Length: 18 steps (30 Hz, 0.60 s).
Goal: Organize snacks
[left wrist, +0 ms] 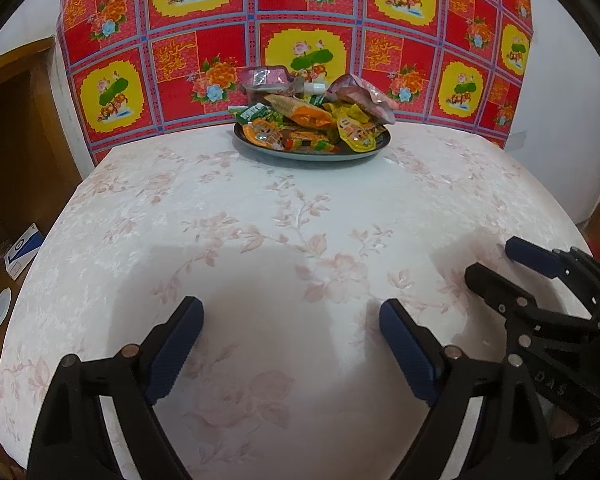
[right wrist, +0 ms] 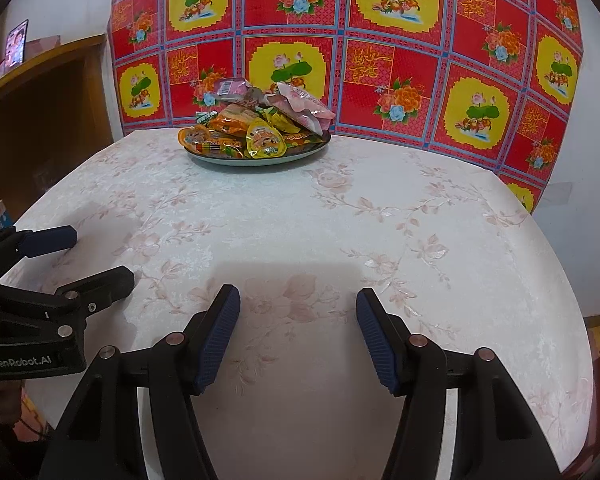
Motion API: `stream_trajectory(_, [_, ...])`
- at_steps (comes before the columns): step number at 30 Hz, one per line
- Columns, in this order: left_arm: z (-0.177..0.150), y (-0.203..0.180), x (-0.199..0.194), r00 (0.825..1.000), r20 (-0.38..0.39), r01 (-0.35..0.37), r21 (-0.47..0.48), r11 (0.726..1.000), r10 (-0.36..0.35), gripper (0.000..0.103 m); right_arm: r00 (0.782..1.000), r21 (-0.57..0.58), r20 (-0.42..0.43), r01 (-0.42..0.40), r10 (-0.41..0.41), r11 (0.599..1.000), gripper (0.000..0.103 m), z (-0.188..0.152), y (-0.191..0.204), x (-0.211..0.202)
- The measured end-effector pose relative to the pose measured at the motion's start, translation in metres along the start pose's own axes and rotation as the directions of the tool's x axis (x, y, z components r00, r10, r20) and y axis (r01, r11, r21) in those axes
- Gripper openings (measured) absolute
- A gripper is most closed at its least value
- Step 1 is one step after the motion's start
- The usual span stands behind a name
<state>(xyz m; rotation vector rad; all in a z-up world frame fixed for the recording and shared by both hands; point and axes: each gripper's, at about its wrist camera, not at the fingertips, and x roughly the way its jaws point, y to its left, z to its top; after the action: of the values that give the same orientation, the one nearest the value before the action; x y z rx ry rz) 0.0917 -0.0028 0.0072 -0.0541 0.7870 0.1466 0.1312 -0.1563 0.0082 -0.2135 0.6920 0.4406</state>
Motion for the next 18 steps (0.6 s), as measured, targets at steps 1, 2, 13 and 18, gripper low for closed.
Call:
stream_trajectory(1, [0.0001,-0.0002,0.0002,1.000,-0.001,-0.001,0.001,1.000,0.001,0.093,1.000,-0.001,0.000,0.001,-0.001,1.000,0.061,-0.0003,0.0001,-0.0003])
stream_trajectory(2, [0.0002,0.0001,0.0003,1.000,-0.001,0.000,0.002,1.000,0.000,0.093,1.000,-0.002,0.001,0.003,-0.003,1.000,0.061,-0.0003,0.0003,-0.0003])
stream_trajectory(13, [-0.0001,0.0005,0.0000,1.000,-0.001,0.001,0.004,1.000,-0.001,0.093,1.000,-0.007,0.002,0.002,-0.002,1.000,0.061,-0.0001,-0.0007,-0.0001])
stream_trajectory(18, [0.0000,0.0003,-0.0002,1.000,0.000,0.000,0.002,1.000,0.000,0.093,1.000,-0.007,0.000,-0.002,0.002,1.000,0.061,-0.0003,-0.0015,0.0004])
